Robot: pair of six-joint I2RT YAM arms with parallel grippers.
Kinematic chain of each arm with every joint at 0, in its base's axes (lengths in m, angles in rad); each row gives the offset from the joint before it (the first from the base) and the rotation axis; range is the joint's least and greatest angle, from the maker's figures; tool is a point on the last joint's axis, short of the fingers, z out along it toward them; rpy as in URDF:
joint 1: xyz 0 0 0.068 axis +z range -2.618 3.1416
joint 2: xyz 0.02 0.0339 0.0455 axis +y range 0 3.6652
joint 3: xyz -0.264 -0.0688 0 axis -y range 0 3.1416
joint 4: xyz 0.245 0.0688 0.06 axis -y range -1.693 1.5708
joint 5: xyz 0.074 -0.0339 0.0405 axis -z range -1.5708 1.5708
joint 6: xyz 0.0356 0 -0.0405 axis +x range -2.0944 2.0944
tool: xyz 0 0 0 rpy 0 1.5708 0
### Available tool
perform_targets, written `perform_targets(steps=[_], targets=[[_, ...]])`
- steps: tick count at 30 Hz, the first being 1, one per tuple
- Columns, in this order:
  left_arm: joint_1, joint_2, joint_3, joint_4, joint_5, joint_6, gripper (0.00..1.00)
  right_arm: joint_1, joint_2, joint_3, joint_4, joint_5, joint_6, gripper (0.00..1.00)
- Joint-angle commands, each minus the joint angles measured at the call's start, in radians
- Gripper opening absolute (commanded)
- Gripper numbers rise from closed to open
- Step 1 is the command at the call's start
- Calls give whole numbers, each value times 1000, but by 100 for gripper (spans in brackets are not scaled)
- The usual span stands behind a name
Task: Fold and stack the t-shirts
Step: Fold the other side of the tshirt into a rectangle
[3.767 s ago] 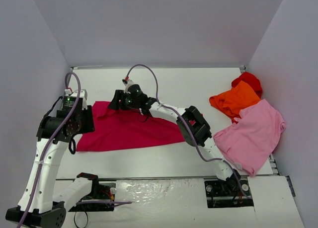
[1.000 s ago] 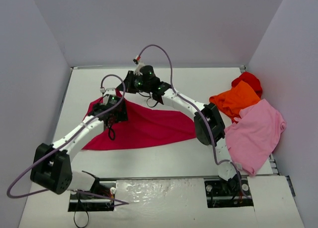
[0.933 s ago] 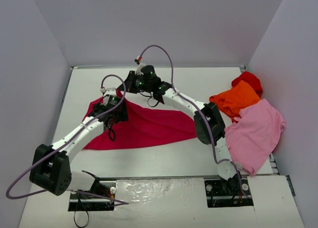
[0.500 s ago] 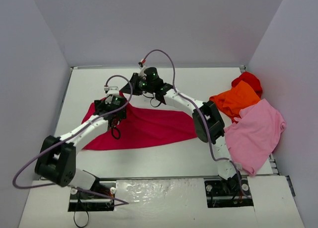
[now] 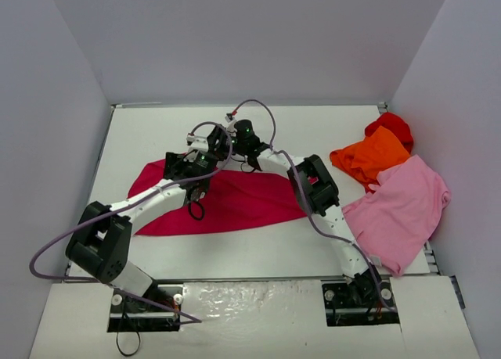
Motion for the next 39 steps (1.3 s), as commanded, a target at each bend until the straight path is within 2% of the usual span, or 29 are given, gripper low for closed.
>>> perform_targets(steps=[1, 4, 8, 10, 13, 15, 20, 24, 26, 39], targets=[[-45, -67, 48, 79, -86, 64, 97, -16, -24, 92, 77, 4, -89, 68], [-61, -67, 47, 115, -86, 101, 97, -30, -125, -48, 98, 74, -174, 80], [-61, -12, 75, 119, -96, 133, 97, -56, -323, -237, 65, 202, -312, 82], [-58, 42, 123, 91, -137, 157, 97, -80, -460, -311, 15, 241, -375, 76], [-51, 171, 195, 58, -180, 200, 97, -109, -615, -456, -33, 274, -442, 58], [-49, 258, 255, 43, -209, 229, 97, -128, -735, -516, -94, 314, -484, 51], [-44, 404, 367, 17, -190, 280, 97, -168, -939, -659, -296, 356, -549, 51], [-21, 409, 377, 10, -152, 294, 97, -185, -1071, -732, -394, 422, -593, 52], [-3, 387, 363, 4, -105, 292, 97, -194, -1112, -761, -422, 445, -606, 53], [63, 418, 393, -16, -87, 286, 95, -223, -1173, -844, -474, 455, -626, 54]])
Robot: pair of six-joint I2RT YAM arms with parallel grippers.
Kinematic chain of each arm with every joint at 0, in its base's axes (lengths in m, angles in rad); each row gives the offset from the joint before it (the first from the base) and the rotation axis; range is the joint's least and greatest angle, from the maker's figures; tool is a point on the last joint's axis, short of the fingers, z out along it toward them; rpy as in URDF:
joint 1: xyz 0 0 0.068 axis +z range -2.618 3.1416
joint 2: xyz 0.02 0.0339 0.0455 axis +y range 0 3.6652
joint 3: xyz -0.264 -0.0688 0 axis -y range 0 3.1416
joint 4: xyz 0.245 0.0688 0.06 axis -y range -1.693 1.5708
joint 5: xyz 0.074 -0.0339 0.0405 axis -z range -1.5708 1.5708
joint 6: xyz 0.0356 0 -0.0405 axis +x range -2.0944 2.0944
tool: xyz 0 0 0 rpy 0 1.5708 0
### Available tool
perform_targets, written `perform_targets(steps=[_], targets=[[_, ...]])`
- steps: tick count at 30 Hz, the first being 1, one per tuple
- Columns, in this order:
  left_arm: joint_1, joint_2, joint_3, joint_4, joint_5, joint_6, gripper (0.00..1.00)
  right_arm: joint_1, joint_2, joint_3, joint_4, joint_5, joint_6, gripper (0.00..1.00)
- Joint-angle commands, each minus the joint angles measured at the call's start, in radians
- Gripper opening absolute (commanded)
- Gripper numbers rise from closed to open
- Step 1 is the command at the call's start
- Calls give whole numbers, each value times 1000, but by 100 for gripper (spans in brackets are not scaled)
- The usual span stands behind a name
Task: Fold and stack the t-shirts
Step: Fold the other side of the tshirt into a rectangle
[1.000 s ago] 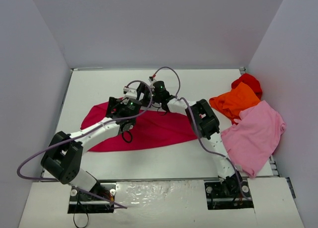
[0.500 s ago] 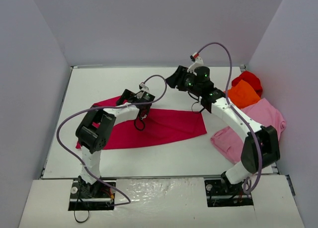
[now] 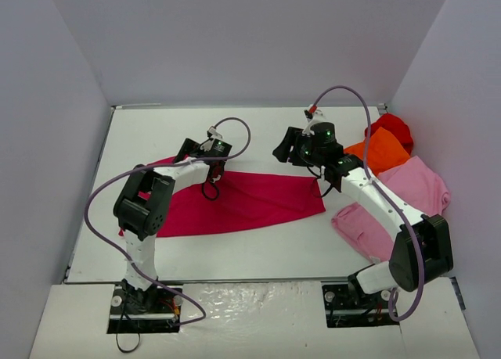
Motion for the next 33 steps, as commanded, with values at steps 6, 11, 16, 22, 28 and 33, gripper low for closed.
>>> perform_targets(steps=[6, 11, 16, 22, 28, 33], targets=[[12, -89, 53, -32, 6, -38, 92, -10, -44, -7, 27, 9, -16, 54], [16, -86, 62, -57, 11, -28, 92, -10, -33, -7, 28, 5, -7, 54], [18, -44, 67, -71, 36, -51, 92, -10, -41, -7, 26, 9, -8, 54], [28, -4, 87, -90, 34, -58, 91, -12, -47, -16, 16, 20, -10, 54], [48, 11, 116, -141, 20, -77, 90, -13, -41, -16, 15, 23, -7, 54], [62, 35, 153, -161, 27, -81, 78, -14, -36, -18, 15, 22, -7, 54]])
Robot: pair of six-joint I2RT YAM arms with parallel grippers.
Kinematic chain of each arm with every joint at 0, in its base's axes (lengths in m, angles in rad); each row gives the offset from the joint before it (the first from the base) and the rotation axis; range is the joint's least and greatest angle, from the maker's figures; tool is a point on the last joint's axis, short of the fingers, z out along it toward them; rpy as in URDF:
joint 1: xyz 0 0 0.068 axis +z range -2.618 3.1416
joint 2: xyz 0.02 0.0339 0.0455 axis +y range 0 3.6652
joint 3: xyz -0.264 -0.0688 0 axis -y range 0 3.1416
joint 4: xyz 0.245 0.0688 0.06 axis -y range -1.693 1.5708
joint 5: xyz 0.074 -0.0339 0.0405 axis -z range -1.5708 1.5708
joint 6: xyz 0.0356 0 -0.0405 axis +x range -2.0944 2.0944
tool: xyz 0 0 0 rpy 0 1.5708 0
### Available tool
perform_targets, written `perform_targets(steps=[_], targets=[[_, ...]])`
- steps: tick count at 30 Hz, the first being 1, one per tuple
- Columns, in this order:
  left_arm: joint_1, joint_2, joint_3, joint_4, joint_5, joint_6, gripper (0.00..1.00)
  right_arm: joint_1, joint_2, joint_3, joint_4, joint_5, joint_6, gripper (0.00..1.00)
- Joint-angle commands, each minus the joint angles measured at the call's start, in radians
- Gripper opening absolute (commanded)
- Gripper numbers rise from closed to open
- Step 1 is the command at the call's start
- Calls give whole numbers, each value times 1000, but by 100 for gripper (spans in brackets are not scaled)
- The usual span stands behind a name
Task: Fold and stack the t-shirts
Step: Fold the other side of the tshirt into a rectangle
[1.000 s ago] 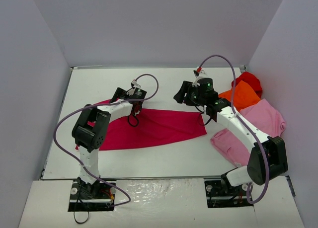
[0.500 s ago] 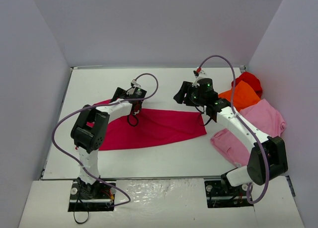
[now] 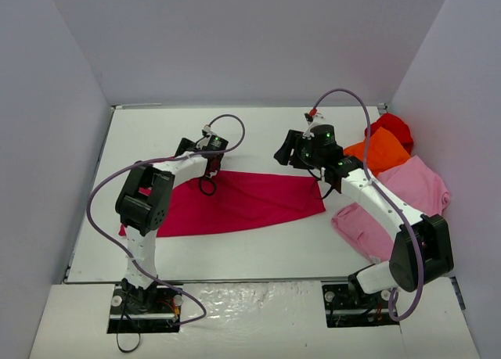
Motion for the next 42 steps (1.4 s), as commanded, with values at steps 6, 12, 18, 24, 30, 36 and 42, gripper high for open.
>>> perform_targets(steps=[6, 12, 18, 24, 30, 36, 42], targets=[[31, -12, 101, -48, 9, -27, 25, -6, -29, 1, 34, 14, -10, 54], [37, -36, 102, -68, 30, -38, 2, -5, -26, -5, 34, 13, -10, 54], [35, -75, 114, -112, 20, -48, 1, -7, -23, -12, 36, 13, -12, 54], [32, -159, 184, -233, -22, -50, 1, -5, -17, -31, 50, 12, -14, 54], [34, -235, 288, -365, -39, -25, 1, -4, 2, -51, 75, -7, -10, 54], [37, -251, 420, -583, -104, -28, 1, -3, 21, -71, 112, -35, 4, 54], [46, -308, 401, -669, -114, -66, 2, -3, 31, -69, 123, -55, 14, 53]])
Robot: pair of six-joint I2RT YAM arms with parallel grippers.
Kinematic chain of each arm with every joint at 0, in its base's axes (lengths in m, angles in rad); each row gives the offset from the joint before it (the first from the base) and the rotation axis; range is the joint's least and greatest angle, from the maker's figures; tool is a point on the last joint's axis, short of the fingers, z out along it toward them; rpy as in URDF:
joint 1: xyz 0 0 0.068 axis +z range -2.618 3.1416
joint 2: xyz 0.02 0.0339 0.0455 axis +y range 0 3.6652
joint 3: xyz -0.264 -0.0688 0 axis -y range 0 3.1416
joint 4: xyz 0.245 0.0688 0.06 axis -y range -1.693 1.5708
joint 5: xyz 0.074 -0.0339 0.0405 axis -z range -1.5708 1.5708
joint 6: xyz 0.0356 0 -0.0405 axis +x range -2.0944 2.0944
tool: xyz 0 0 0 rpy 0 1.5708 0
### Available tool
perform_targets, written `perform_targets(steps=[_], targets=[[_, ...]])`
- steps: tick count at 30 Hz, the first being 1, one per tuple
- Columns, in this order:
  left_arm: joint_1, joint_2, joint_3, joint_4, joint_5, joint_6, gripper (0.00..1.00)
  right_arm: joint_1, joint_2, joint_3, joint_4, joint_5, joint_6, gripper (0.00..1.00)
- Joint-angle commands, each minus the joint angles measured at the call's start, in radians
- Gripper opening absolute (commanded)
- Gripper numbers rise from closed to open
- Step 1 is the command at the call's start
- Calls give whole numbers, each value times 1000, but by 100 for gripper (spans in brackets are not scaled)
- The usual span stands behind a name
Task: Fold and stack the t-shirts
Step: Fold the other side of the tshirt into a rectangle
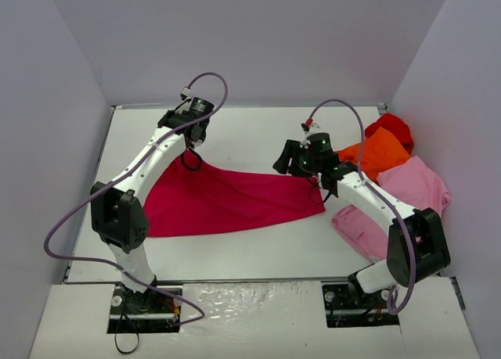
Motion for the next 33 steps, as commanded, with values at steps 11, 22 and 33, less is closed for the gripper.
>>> perform_targets(steps=[11, 22, 33], targets=[[44, -226, -58, -132, 9, -30, 3, 78, 107, -14, 448, -263, 271, 45], [107, -143, -5, -172, 110, -11, 3, 587, 328, 322, 159, 165, -237, 59], [120, -116, -13, -186, 223, -53, 3, 705, 449, 470, 156, 317, -386, 59]])
